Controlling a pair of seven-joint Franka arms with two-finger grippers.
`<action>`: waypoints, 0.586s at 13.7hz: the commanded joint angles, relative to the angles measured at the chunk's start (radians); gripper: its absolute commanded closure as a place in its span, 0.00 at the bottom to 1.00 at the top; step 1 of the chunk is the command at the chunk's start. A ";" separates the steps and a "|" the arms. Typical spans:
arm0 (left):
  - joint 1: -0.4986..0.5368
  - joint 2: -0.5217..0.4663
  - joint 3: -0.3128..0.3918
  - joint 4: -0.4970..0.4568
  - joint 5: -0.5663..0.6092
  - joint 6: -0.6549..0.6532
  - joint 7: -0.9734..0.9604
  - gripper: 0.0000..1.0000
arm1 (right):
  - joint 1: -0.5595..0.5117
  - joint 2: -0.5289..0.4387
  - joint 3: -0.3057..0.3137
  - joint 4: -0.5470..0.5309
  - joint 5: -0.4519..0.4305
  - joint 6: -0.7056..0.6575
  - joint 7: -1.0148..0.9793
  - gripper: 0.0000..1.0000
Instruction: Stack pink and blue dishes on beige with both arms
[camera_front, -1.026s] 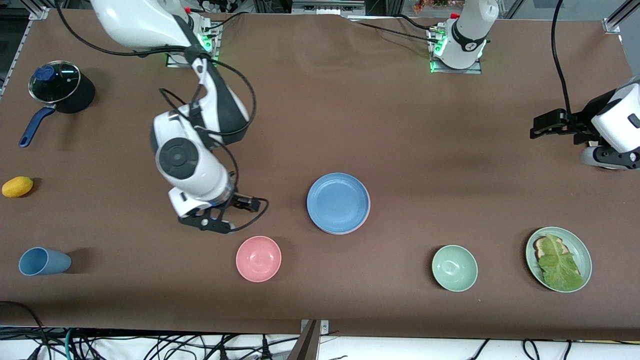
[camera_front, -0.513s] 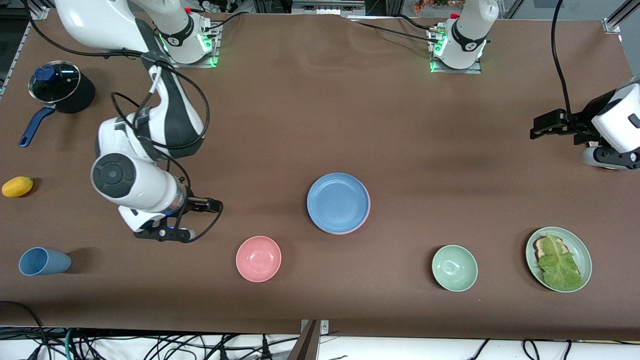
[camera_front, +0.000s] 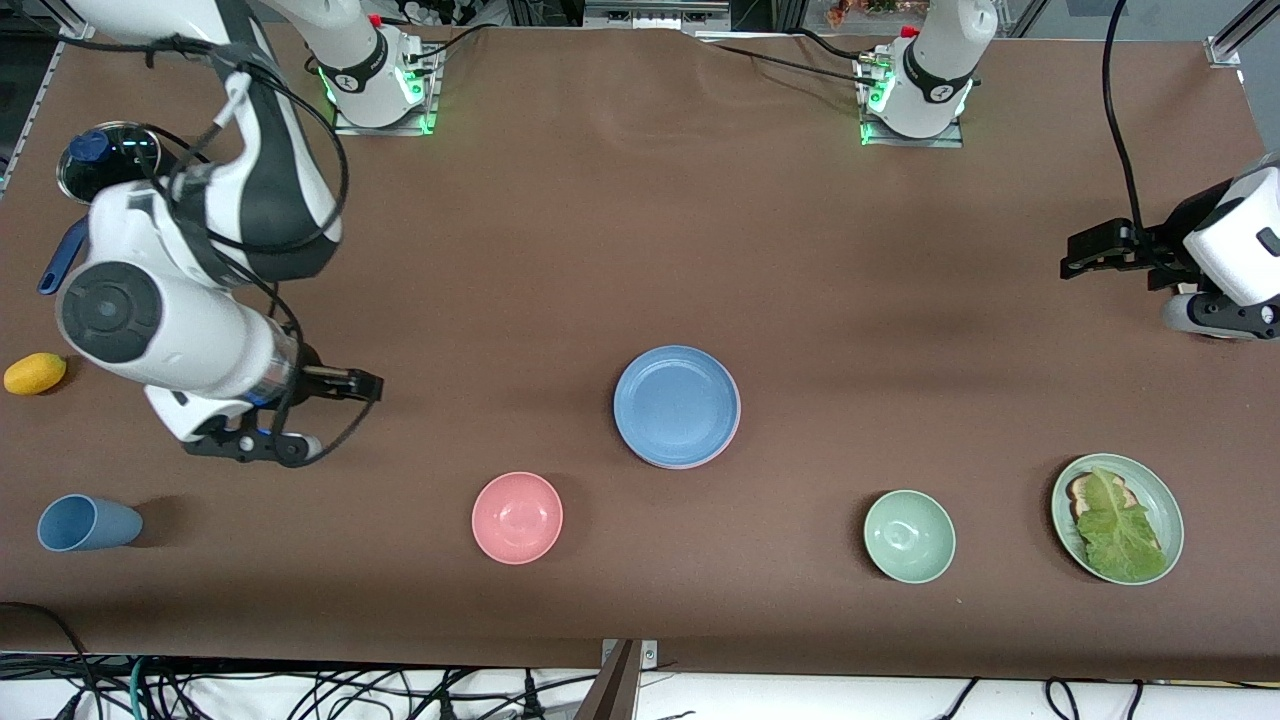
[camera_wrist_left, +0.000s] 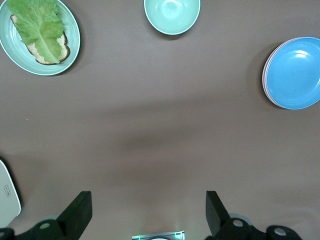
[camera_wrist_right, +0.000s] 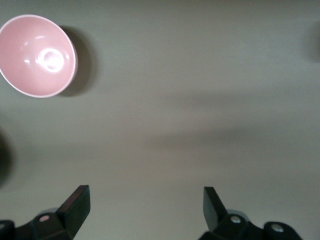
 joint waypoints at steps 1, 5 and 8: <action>-0.002 -0.004 0.000 0.000 0.019 0.006 0.018 0.00 | -0.004 -0.031 -0.028 -0.002 0.016 -0.075 -0.064 0.00; -0.002 -0.004 0.000 0.000 0.019 0.006 0.018 0.00 | 0.000 -0.053 -0.010 -0.002 0.019 -0.079 -0.074 0.00; -0.002 -0.003 0.000 -0.001 0.019 0.006 0.018 0.00 | 0.010 -0.054 -0.009 -0.002 0.017 -0.079 -0.076 0.00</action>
